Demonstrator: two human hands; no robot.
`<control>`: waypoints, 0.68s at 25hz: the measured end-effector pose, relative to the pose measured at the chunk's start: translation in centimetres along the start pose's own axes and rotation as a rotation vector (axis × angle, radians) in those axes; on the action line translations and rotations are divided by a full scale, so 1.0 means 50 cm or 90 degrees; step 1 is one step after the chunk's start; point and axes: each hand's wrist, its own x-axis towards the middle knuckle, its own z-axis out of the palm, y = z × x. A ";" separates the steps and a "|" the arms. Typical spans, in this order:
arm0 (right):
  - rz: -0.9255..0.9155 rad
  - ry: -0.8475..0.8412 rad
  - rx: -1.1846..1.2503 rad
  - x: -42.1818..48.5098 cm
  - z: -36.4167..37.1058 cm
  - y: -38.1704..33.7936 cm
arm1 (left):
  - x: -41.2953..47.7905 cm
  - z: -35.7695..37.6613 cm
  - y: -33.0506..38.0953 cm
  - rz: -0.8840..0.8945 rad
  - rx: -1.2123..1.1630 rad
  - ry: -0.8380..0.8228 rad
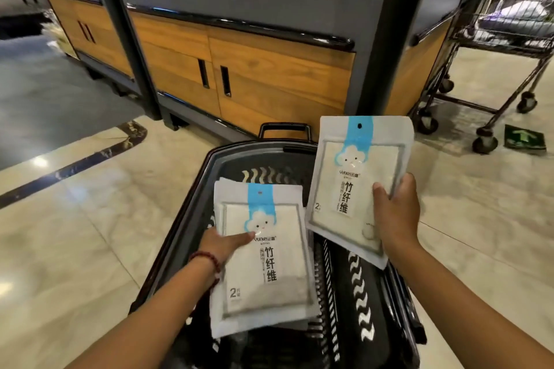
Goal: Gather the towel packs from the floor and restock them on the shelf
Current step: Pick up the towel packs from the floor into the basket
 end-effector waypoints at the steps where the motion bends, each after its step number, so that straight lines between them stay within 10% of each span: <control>1: -0.012 0.002 -0.015 0.002 0.009 0.001 | 0.026 0.010 -0.010 -0.032 0.008 -0.008; 12: -0.039 -0.042 -0.100 0.005 0.132 0.072 | 0.259 0.071 -0.134 -0.111 0.248 0.024; 17: -0.017 -0.081 -0.098 -0.007 0.142 0.073 | 0.216 0.061 -0.077 0.071 0.736 0.069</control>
